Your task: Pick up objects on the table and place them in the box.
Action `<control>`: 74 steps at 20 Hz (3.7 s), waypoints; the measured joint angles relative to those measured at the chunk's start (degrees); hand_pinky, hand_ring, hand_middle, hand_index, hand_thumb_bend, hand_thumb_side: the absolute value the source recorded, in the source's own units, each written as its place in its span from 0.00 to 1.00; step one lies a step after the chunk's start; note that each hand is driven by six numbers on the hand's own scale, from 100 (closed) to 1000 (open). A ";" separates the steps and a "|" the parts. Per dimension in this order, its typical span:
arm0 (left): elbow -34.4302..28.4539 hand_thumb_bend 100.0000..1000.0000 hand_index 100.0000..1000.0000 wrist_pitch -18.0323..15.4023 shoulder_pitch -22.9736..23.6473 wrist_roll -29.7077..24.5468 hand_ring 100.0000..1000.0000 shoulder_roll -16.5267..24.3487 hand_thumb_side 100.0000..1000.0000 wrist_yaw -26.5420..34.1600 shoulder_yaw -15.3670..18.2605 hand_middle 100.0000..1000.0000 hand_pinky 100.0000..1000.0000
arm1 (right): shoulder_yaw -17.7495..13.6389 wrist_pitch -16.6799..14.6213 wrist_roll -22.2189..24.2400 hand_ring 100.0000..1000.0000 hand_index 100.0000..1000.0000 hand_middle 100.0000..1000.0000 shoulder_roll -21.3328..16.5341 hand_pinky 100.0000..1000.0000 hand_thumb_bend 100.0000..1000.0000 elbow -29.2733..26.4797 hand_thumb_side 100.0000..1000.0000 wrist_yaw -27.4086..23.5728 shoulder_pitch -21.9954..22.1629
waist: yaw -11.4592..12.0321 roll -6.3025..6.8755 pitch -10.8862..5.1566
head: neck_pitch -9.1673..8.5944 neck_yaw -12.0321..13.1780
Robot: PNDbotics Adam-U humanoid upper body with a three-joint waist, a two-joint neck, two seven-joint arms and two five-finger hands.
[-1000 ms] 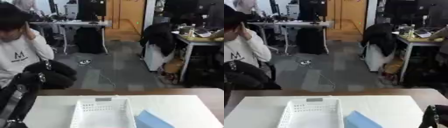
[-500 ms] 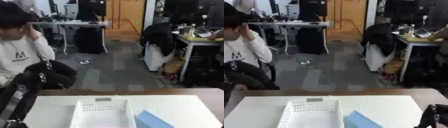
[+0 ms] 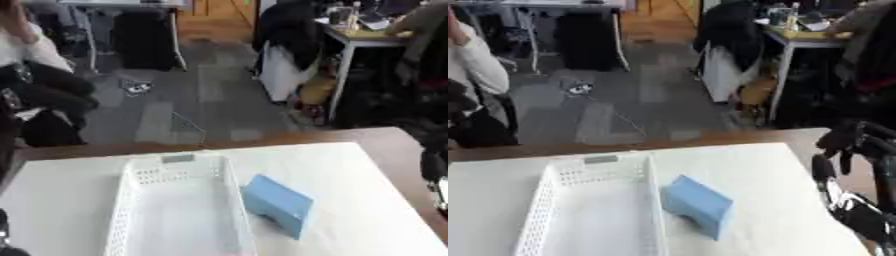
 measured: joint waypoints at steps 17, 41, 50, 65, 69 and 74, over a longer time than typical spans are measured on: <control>0.00 0.85 0.65 1.63 0.78 0.15 0.49 -0.02 0.78 -1.31 0.46 0.61 0.33 | 4.09 15.49 11.10 0.61 0.78 0.73 -13.09 0.34 0.28 5.55 0.78 2.20 -2.54 | 1.05 -0.32 -0.14 | 3.48 -3.45; 0.00 0.84 0.65 1.61 0.21 0.10 0.50 -0.57 0.78 -1.26 0.45 0.62 0.34 | 11.41 16.82 19.55 0.80 0.85 0.85 -8.59 0.52 0.39 17.88 0.84 9.76 -13.63 | 2.58 -0.62 -0.20 | 4.61 -4.63; 0.00 0.84 0.65 1.72 0.70 0.21 0.50 -0.57 0.78 -1.27 0.45 0.62 0.34 | 13.00 16.54 25.45 0.82 0.87 0.87 -4.15 0.56 0.44 24.43 0.78 13.43 -19.87 | 2.54 -0.47 -0.73 | 4.98 -6.77; 0.00 0.84 0.65 1.75 0.67 0.24 0.50 -0.61 0.79 -1.27 0.45 0.62 0.34 | 15.59 13.72 31.67 0.82 0.88 0.86 -0.98 0.58 0.52 29.07 0.79 13.47 -22.73 | 2.60 -0.49 -1.01 | 4.98 -8.82; 0.00 0.83 0.65 1.76 0.46 0.24 0.50 -0.69 0.79 -1.27 0.45 0.62 0.34 | 16.21 13.26 32.37 0.83 0.88 0.86 -0.95 0.59 0.50 29.94 0.78 13.50 -23.50 | 2.88 -0.49 -0.83 | 4.91 -8.84; 0.00 0.83 0.65 1.76 -0.13 0.24 0.50 -1.13 0.79 -1.26 0.45 0.61 0.34 | 16.64 12.77 33.05 0.83 0.89 0.87 -0.57 0.60 0.49 31.08 0.78 13.67 -24.21 | 3.23 -0.47 -0.09 | 3.95 -9.11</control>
